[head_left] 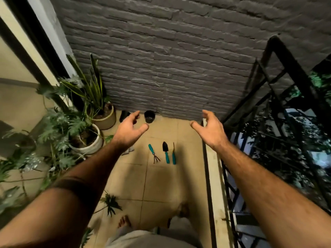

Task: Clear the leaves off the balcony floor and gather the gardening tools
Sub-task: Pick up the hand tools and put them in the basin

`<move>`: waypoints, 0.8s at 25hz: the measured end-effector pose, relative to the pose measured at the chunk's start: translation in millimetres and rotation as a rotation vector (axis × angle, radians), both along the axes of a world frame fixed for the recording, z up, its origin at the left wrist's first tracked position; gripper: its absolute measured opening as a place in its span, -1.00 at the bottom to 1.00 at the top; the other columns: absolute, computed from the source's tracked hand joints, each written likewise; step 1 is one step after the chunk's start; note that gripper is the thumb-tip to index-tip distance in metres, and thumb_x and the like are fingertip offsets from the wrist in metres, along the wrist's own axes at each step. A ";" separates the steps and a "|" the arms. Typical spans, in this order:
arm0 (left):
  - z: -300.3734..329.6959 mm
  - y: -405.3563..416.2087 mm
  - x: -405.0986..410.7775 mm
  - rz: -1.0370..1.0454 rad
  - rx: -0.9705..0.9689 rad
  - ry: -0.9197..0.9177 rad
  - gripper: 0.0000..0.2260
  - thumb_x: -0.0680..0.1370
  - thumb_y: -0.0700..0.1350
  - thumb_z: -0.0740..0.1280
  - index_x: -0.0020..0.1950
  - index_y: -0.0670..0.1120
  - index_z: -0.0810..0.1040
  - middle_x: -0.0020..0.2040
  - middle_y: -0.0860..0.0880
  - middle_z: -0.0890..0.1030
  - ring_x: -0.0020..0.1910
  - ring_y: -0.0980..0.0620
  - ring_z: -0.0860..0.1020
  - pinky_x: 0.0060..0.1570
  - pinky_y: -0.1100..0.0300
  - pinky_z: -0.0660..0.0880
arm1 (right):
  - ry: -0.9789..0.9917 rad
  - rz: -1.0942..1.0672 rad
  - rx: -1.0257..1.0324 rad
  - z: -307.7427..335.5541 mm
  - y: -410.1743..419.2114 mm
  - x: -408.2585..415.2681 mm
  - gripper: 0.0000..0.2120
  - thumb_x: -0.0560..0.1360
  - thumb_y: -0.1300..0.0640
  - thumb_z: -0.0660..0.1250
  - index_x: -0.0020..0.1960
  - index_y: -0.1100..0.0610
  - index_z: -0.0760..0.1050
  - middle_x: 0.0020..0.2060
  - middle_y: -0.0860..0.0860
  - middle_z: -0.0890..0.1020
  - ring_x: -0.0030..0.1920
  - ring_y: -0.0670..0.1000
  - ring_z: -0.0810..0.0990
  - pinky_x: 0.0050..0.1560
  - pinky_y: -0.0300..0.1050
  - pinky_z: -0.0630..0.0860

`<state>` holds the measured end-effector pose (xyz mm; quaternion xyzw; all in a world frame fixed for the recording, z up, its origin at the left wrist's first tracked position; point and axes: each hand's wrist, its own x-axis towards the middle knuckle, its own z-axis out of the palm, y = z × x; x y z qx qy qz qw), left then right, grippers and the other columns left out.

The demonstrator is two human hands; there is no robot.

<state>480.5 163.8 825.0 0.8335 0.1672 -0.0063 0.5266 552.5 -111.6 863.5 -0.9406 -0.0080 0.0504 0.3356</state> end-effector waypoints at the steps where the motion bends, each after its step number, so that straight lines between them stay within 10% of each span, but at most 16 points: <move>1: -0.7 -8.2 11.9 0.000 0.017 0.015 -0.35 0.55 0.02 0.42 0.58 -0.04 0.26 0.48 -0.02 0.43 0.42 0.04 0.41 0.29 0.24 0.29 | 0.015 0.024 0.015 -6.8 -4.7 16.8 -0.28 0.49 -0.16 0.42 0.54 0.05 0.28 0.43 0.05 0.45 0.41 0.08 0.44 0.40 0.03 0.40; 20: -66.3 -76.1 134.1 -0.091 0.012 0.183 -0.32 0.53 0.06 0.43 0.58 0.03 0.21 0.43 0.05 0.45 0.38 0.01 0.45 0.39 -0.05 0.41 | 0.151 0.005 0.091 -71.2 -34.4 116.2 -0.25 0.50 -0.21 0.39 0.57 0.02 0.21 0.47 0.01 0.39 0.41 0.06 0.43 0.31 0.02 0.44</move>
